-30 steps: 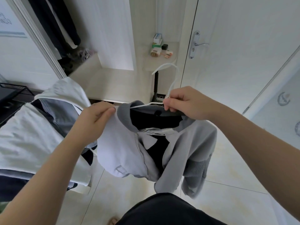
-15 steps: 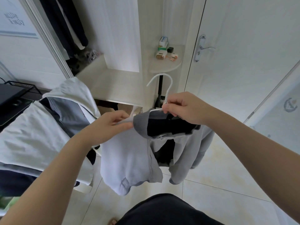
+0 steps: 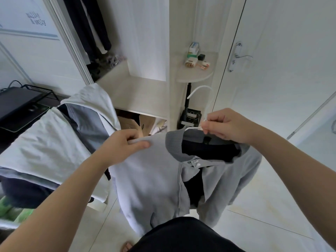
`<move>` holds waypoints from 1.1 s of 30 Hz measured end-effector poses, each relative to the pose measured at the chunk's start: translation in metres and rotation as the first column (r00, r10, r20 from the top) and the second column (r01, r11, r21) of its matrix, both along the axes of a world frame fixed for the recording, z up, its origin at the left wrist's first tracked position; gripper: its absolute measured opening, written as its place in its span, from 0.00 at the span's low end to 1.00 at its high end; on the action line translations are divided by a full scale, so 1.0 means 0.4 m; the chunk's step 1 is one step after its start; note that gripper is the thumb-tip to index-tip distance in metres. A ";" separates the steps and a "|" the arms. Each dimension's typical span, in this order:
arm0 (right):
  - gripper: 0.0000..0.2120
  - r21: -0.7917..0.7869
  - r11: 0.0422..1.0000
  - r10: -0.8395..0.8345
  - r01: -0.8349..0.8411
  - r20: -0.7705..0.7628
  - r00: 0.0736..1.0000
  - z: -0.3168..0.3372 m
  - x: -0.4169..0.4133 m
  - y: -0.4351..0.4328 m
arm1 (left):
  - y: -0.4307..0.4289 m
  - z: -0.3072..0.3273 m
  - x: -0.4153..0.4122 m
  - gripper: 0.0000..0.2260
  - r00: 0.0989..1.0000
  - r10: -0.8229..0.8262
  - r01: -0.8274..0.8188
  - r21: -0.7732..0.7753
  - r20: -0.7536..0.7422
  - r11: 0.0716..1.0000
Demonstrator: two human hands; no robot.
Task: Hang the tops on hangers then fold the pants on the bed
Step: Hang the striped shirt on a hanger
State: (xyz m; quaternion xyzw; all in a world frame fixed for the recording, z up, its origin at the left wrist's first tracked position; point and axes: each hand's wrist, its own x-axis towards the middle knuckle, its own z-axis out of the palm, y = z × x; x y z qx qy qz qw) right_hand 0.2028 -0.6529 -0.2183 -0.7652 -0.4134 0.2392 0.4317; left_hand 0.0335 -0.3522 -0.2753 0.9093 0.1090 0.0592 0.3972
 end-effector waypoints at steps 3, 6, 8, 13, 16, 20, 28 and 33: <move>0.14 -0.111 0.994 0.033 -0.022 0.098 0.995 -0.018 -0.017 0.007 | 0.005 0.056 -0.004 0.14 0.987 0.024 0.002 -0.159 0.161 0.987; 0.14 -0.072 0.993 -0.071 0.089 0.223 0.972 -0.036 -0.023 0.019 | -0.007 0.099 -0.009 0.12 0.985 0.032 0.002 -0.199 0.170 0.980; 0.14 0.014 0.985 -0.171 0.172 0.194 0.966 -0.044 -0.026 0.022 | -0.014 0.109 -0.021 0.14 0.982 -0.023 0.066 -0.223 0.189 0.973; 0.12 0.188 0.959 -0.231 0.214 0.075 0.970 -0.036 -0.066 0.020 | 0.005 0.101 -0.049 0.19 0.973 0.084 -0.112 0.122 0.213 0.986; 0.11 0.224 0.960 -0.197 0.170 0.101 0.975 -0.011 -0.087 0.028 | -0.006 0.106 -0.045 0.14 0.916 0.039 -0.156 0.266 0.400 0.951; 0.11 0.202 0.970 -0.158 0.135 0.102 0.982 -0.001 -0.098 0.067 | -0.053 0.093 0.000 0.15 0.927 -0.180 0.041 0.389 0.328 0.920; 0.07 0.113 0.988 -0.132 0.109 0.229 0.964 -0.011 -0.056 0.073 | -0.066 0.058 0.027 0.10 0.873 -0.132 -0.069 0.386 0.470 0.920; 0.07 -0.240 0.956 -0.152 0.171 0.096 0.984 -0.087 0.027 -0.054 | -0.003 0.064 0.004 0.11 0.864 0.052 -0.209 0.262 0.501 0.942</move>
